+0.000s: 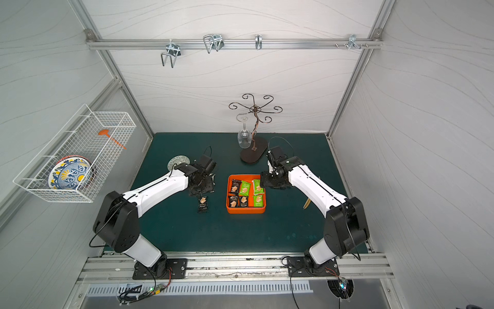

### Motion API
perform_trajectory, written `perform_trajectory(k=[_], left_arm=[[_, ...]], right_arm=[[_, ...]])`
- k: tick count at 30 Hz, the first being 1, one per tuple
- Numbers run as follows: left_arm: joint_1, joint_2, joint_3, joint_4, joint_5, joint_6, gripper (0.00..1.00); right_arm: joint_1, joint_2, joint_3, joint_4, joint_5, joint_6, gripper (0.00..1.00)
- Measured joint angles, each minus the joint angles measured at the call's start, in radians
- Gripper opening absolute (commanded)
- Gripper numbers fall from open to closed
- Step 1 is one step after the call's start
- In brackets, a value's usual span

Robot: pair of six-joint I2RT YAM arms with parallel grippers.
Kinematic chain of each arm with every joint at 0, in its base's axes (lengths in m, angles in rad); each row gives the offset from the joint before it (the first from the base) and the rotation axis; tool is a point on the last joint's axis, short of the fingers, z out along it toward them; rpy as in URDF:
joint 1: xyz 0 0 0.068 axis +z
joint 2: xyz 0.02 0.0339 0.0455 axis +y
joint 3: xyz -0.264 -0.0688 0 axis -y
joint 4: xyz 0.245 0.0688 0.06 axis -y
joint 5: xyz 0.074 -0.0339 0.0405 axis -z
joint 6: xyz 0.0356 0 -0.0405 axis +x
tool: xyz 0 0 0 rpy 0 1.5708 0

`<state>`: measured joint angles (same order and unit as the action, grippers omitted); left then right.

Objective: Take the cookies out of the storage box
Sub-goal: Place the cookie at the center of the board, then pick up the cookie from the storage box.

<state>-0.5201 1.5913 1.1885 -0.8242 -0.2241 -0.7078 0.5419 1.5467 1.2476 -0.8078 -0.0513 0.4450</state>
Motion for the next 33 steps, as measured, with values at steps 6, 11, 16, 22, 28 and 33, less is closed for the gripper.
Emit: perform_trajectory(k=[6,11,16,22,28,33], left_arm=[[0.034,-0.042,0.016,-0.006,0.108,0.042,0.69],[0.09,-0.077,0.015,-0.006,0.193,0.08,0.68],[0.13,-0.114,0.004,-0.005,0.249,0.114,0.68],[0.135,-0.148,-0.019,-0.003,0.299,0.135,0.68],[0.136,-0.17,-0.028,-0.006,0.324,0.161,0.68],[0.141,-0.183,-0.028,-0.009,0.335,0.181,0.68]], right_arm=[[0.053,0.107,0.086,-0.003,0.046,0.0,0.68],[0.101,0.191,0.138,-0.007,0.103,0.0,0.66],[0.142,0.274,0.193,-0.032,0.156,0.013,0.63],[0.156,0.356,0.273,-0.092,0.235,0.042,0.62],[0.164,0.432,0.35,-0.144,0.299,0.079,0.62],[0.18,0.479,0.373,-0.167,0.325,0.095,0.62]])
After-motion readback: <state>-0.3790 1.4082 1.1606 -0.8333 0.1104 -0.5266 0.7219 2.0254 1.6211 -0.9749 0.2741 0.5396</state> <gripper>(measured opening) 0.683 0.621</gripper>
